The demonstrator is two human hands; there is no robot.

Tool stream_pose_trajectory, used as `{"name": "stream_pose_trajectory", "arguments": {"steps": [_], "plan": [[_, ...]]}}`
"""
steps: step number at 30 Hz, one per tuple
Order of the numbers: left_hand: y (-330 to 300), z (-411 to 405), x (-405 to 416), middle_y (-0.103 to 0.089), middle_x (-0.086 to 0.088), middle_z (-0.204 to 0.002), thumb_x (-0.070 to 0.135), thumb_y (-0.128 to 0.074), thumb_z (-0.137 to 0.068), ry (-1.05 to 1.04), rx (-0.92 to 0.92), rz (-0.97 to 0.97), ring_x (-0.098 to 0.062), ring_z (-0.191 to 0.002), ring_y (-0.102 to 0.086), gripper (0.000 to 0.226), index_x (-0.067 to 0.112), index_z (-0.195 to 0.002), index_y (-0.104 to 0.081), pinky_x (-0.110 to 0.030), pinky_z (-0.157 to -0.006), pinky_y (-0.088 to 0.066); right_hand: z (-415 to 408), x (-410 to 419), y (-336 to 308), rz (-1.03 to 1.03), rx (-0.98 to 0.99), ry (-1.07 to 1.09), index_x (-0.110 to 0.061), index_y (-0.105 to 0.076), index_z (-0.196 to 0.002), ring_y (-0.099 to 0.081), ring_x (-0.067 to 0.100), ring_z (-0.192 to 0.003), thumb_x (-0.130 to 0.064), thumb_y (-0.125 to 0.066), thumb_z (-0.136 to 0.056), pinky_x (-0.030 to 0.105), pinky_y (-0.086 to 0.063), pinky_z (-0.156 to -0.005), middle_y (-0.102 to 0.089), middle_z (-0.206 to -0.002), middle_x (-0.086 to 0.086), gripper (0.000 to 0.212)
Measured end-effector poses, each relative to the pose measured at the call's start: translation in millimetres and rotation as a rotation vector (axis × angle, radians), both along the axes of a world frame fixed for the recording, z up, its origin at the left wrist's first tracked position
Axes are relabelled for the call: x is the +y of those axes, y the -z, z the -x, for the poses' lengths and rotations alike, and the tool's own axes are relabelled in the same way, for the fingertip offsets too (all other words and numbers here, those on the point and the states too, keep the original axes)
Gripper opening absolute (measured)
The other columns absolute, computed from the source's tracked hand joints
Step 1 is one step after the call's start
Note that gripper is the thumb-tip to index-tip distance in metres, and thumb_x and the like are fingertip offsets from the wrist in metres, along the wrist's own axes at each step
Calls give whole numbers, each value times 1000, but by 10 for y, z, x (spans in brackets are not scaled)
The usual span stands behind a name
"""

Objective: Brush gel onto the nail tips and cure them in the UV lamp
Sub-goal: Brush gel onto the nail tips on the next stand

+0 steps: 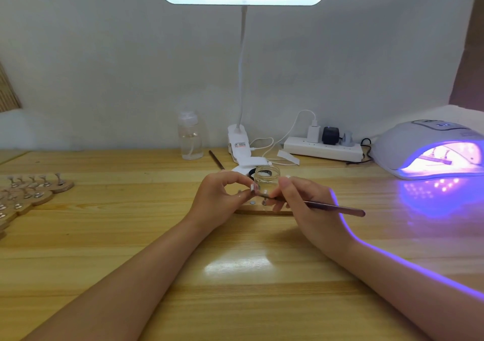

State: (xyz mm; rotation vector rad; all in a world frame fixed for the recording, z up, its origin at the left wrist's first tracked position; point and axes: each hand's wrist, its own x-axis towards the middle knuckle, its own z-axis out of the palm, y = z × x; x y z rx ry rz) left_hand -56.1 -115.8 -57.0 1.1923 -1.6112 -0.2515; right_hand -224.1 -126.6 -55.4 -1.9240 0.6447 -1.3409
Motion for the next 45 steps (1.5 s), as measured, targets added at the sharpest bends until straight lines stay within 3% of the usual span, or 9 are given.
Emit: {"name": "stream_pose_trajectory", "arguments": {"steps": [5, 12, 15, 20, 25, 29, 37, 40, 45], "plan": [[8, -2, -7, -62, 25, -63, 7, -76, -70, -3, -6, -17, 12, -70, -58, 27, 31, -66, -64, -5, -72, -39, -2, 8, -8, -69, -114, 33, -16, -65, -67, -61, 6, -54, -37, -44, -82, 13, -47, -56, -67, -59, 0, 34], [-2, -2, -14, -62, 17, -69, 10, -74, -74, 5, -42, -97, 11, -69, -56, 19, 24, -68, -63, -3, -70, -37, 14, -17, -8, -49, -127, 88, -11, -65, -70, -59, 6, -54, -20, -44, -93, 12, -45, -55, -67, -61, 1, 33], [-6, 0, -29, -63, 18, -70, 11, -74, -74, -6, -54, -117, 9, -75, -58, 23, 31, -78, -61, -5, -77, -38, 15, -27, -9, -46, -140, 91, -7, -65, -70, -59, 5, -53, -18, -43, -94, 11, -45, -54, -66, -61, 2, 34], [29, -12, -61, -64, 18, -68, 14, -76, -71, -45, -90, -165, -6, -86, -59, 36, 38, -89, -55, -27, -92, -37, 11, -29, -15, -72, -163, 93, -10, -65, -69, -59, 2, -53, -23, -43, -92, 11, -44, -53, -66, -58, -1, 34], [47, -18, -86, -65, 15, -71, 15, -77, -71, -39, -91, -193, -10, -89, -61, 36, 37, -91, -57, -23, -87, -40, 15, -49, -9, -76, -175, 114, -9, -65, -69, -58, 6, -51, -19, -43, -94, 12, -44, -54, -67, -59, 3, 35], [42, -22, -84, -65, 15, -72, 17, -77, -70, -35, -81, -206, -6, -87, -60, 37, 39, -90, -55, -10, -79, -38, 23, -52, -12, -71, -186, 122, -10, -65, -69, -57, 5, -50, -16, -42, -95, 11, -43, -53, -67, -58, 3, 36], [21, -17, -68, -61, 17, -77, 33, -83, -57, -29, -67, -304, 1, -77, -52, 38, 37, -84, -57, -40, -97, -40, 68, -74, -54, -133, -243, 210, -20, -65, -69, -57, 5, -51, -24, -56, -89, 12, -44, -50, -69, -65, -1, 21], [10, -27, -63, -61, 14, -78, 30, -83, -58, -3, -62, -314, -3, -75, -51, 30, 29, -75, -58, -39, -93, -42, 84, -90, -63, -145, -232, 217, -22, -65, -75, -58, 0, -52, -22, -63, -84, 10, -45, -49, -70, -69, -7, 10], [-48, -77, -81, -61, 15, -86, 31, -81, -62, 25, -117, -421, -6, -87, -54, 30, 33, -82, -59, -31, -86, -45, 102, -119, -54, -157, -231, 237, -22, -66, -74, -57, 2, -51, -21, -63, -85, 11, -46, -52, -70, -67, -5, 11]]}}
